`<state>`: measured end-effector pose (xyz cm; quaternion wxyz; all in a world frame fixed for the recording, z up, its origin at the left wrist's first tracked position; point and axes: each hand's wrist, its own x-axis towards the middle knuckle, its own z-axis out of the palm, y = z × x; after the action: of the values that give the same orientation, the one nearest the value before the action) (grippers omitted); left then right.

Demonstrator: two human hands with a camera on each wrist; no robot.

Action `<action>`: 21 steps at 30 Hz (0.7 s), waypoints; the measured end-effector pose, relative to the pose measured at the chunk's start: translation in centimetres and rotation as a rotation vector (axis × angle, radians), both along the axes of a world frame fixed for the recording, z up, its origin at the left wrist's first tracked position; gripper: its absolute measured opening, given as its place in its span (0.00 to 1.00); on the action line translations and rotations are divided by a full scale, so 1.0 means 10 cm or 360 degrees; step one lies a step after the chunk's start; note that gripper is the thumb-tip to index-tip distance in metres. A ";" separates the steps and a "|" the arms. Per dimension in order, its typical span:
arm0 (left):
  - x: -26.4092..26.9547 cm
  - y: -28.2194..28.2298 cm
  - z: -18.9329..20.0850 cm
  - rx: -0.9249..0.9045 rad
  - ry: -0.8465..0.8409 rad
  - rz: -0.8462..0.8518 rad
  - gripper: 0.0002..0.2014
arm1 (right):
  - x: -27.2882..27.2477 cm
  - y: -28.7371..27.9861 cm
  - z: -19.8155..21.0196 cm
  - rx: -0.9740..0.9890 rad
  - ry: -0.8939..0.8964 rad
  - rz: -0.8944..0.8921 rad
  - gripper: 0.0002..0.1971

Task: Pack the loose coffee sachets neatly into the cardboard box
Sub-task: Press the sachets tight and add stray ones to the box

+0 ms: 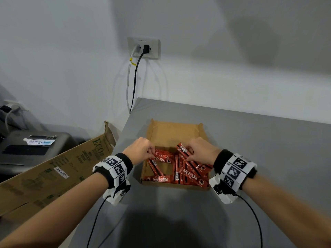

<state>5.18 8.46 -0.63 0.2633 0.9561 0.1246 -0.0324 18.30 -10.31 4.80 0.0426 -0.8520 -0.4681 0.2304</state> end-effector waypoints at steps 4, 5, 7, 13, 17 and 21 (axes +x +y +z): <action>-0.01 -0.01 0.02 0.0011 0.0003 -0.0002 0.05 | -0.04 -0.02 -0.09 0.0083 -0.0142 -0.0043 0.21; -0.01 -0.02 0.02 0.0010 0.0003 0.0000 0.05 | -0.03 -0.02 -0.09 0.0076 -0.0154 -0.0054 0.22; -0.01 -0.02 0.02 0.0004 0.0001 0.0007 0.05 | -0.04 0.00 -0.06 0.0047 -0.0225 -0.0061 0.25; -0.02 -0.02 0.03 0.0109 0.0001 -0.0007 0.04 | -0.58 0.26 -0.02 0.0217 -0.0484 0.0252 0.15; 0.00 -0.02 0.02 0.0143 0.0037 -0.0002 0.04 | -0.86 0.52 -0.23 -0.0124 -0.0369 0.0276 0.14; 0.01 0.00 0.01 0.0157 0.0043 -0.0007 0.05 | -0.88 0.61 -0.30 -0.0163 -0.0351 0.0238 0.13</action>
<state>5.28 8.47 -0.56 0.2140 0.9676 0.1276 -0.0396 9.45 -4.19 1.84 -0.0699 -0.8360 -0.5197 0.1615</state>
